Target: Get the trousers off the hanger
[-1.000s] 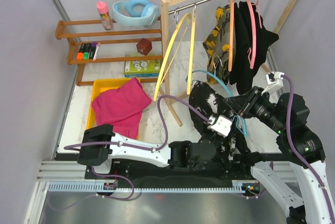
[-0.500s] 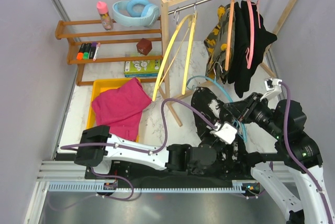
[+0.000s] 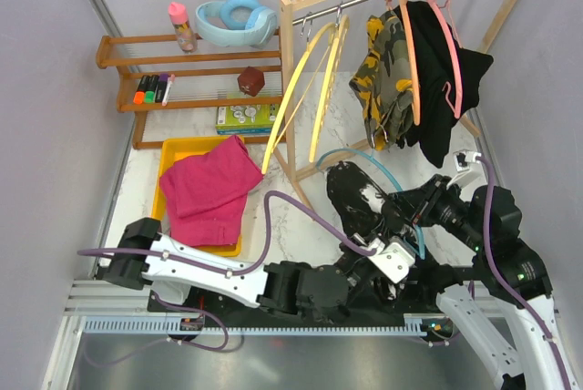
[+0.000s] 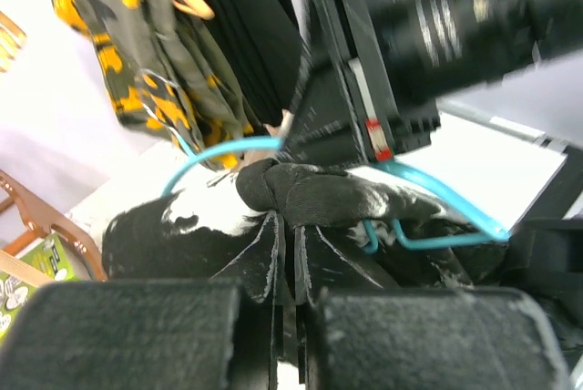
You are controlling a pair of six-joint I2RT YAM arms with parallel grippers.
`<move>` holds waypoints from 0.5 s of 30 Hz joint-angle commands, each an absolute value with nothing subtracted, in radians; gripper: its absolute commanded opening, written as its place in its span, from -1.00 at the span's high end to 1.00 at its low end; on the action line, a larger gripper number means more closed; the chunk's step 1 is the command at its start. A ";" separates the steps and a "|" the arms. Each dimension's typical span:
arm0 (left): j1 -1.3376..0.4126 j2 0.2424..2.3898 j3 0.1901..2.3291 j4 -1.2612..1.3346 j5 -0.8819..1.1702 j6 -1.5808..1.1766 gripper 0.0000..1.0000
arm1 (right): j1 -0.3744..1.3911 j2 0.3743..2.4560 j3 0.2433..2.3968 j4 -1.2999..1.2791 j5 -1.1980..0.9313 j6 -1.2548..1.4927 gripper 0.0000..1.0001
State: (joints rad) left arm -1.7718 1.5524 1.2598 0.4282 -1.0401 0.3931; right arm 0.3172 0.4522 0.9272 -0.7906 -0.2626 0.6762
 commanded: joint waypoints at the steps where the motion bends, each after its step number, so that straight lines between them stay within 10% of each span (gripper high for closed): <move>1: -1.802 1.359 1.329 0.627 -0.967 0.443 0.96 | 0.314 0.434 0.887 -0.787 -0.170 0.626 1.00; 15: -1.836 1.000 1.344 0.384 -0.677 0.198 0.96 | 0.314 0.454 0.838 -0.782 -0.100 0.603 1.00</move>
State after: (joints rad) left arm -1.8183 1.1549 1.2594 0.3000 -0.8524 0.3298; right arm 0.3180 0.4377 0.8581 -0.7692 -0.2031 0.6807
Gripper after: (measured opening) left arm 0.042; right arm 0.213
